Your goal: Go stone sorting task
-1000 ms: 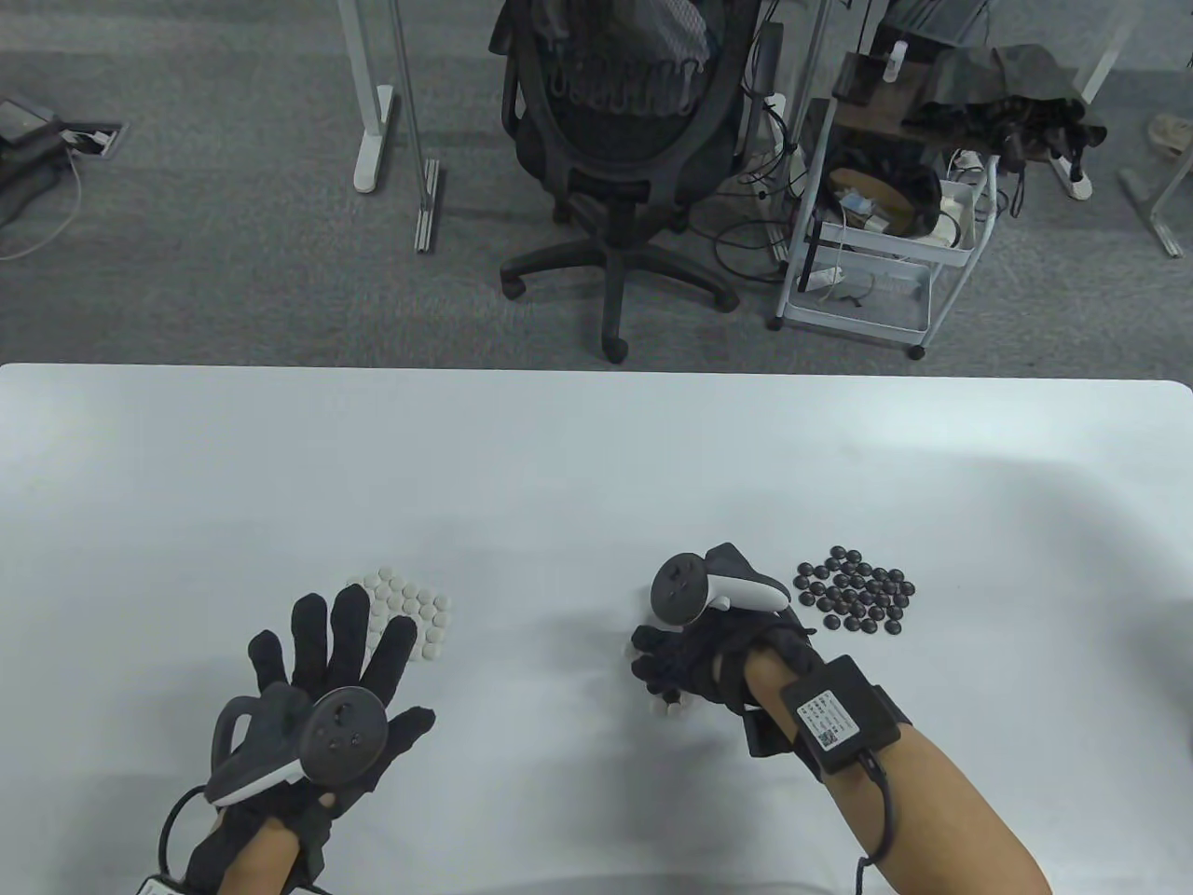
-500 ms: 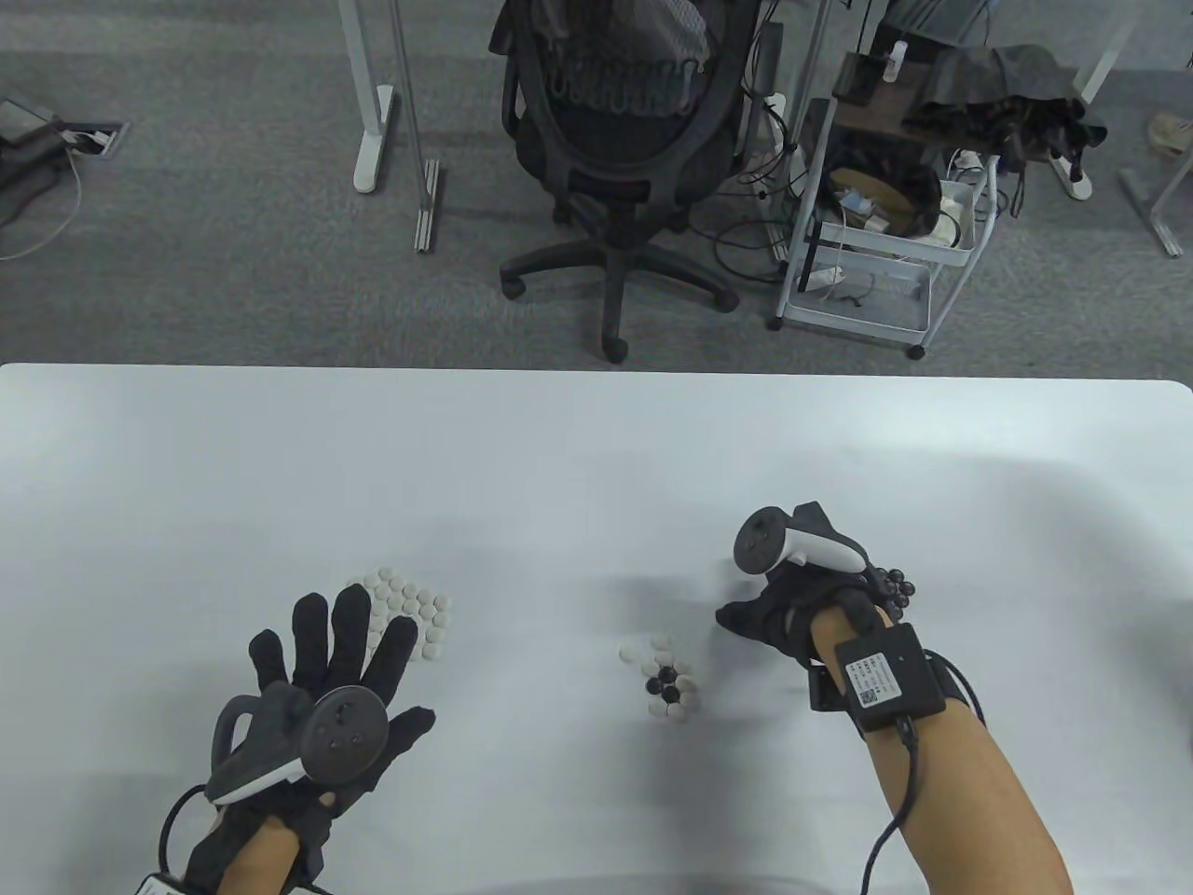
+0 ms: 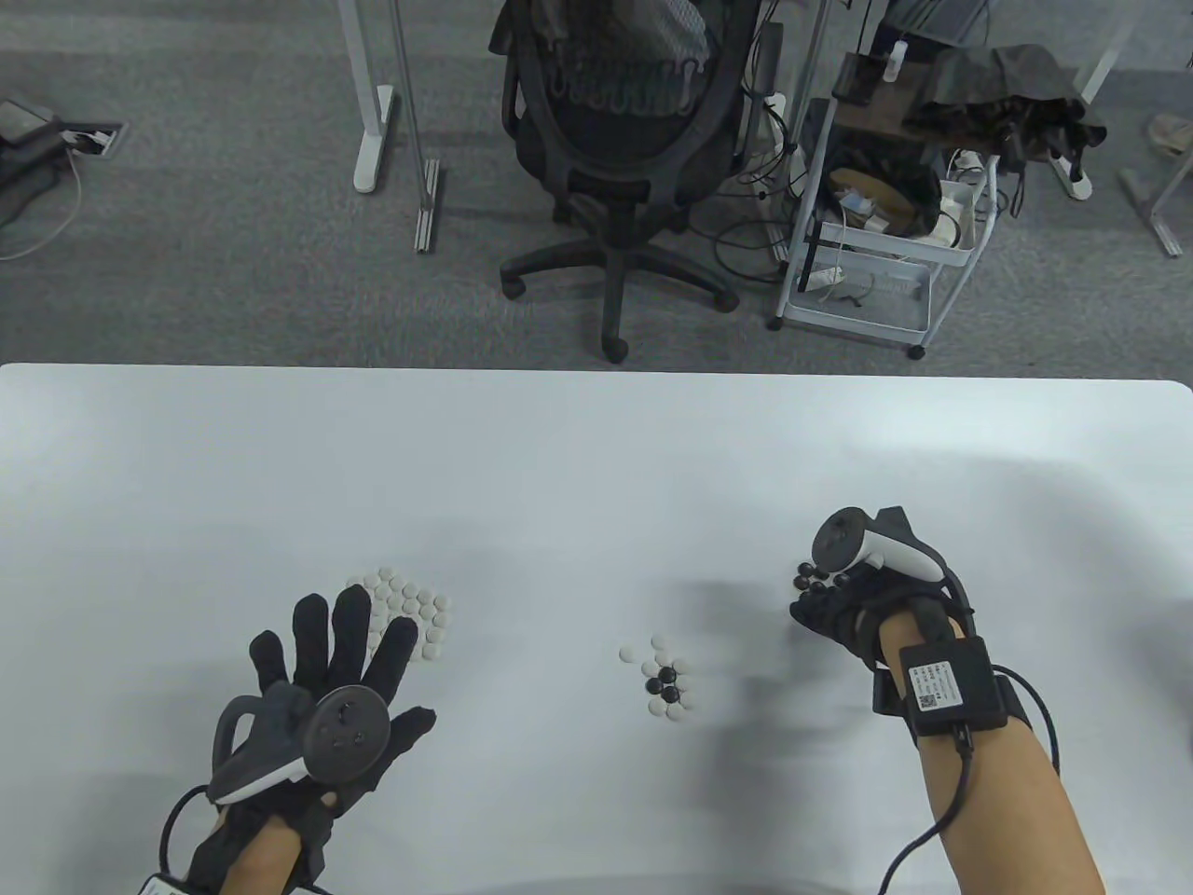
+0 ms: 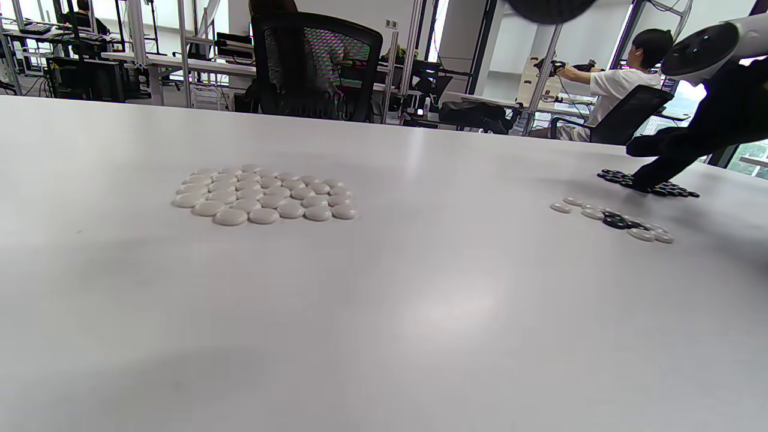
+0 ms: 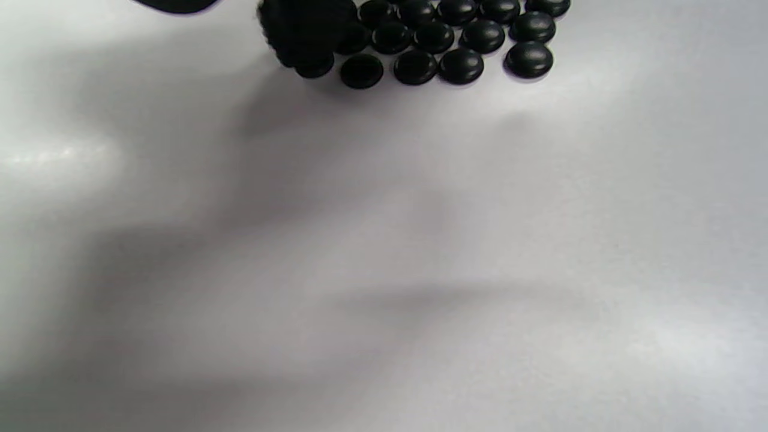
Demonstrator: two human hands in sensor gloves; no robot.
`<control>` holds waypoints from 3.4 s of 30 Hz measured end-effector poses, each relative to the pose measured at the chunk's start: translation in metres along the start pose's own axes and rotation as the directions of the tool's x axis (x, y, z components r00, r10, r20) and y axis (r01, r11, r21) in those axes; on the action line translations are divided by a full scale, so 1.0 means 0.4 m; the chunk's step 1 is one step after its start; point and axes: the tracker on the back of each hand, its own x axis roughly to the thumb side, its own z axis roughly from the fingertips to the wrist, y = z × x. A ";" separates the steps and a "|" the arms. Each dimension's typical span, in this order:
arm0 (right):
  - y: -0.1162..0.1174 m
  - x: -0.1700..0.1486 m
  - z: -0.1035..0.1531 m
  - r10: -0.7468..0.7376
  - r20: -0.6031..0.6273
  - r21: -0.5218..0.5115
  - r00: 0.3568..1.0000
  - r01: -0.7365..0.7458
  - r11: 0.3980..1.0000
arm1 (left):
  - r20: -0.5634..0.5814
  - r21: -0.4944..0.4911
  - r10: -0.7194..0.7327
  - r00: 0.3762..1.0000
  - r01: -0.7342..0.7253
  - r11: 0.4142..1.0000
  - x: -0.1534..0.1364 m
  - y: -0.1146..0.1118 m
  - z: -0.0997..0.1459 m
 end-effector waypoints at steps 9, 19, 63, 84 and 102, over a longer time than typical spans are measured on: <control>0.012 0.188 0.109 0.094 0.293 -0.024 0.951 -0.090 0.996 | -0.003 -0.002 -0.002 1.000 0.002 1.000 0.000 0.000 -0.001; 0.147 0.355 0.106 0.247 0.436 0.040 0.866 -0.292 0.955 | 0.005 0.003 -0.004 1.000 0.004 1.000 0.000 0.000 -0.003; 0.133 -0.132 0.091 0.043 0.003 -0.008 0.999 -0.043 0.999 | 0.016 0.002 -0.015 1.000 0.015 1.000 0.005 -0.011 -0.003; 0.061 -0.039 0.085 -0.034 0.154 -0.080 0.988 0.047 0.996 | 0.001 -0.012 -0.011 1.000 0.011 1.000 0.003 -0.005 -0.005; 0.171 0.306 0.106 0.201 0.440 0.033 0.875 -0.240 0.970 | 0.011 0.007 -0.011 1.000 0.010 1.000 0.008 0.003 0.004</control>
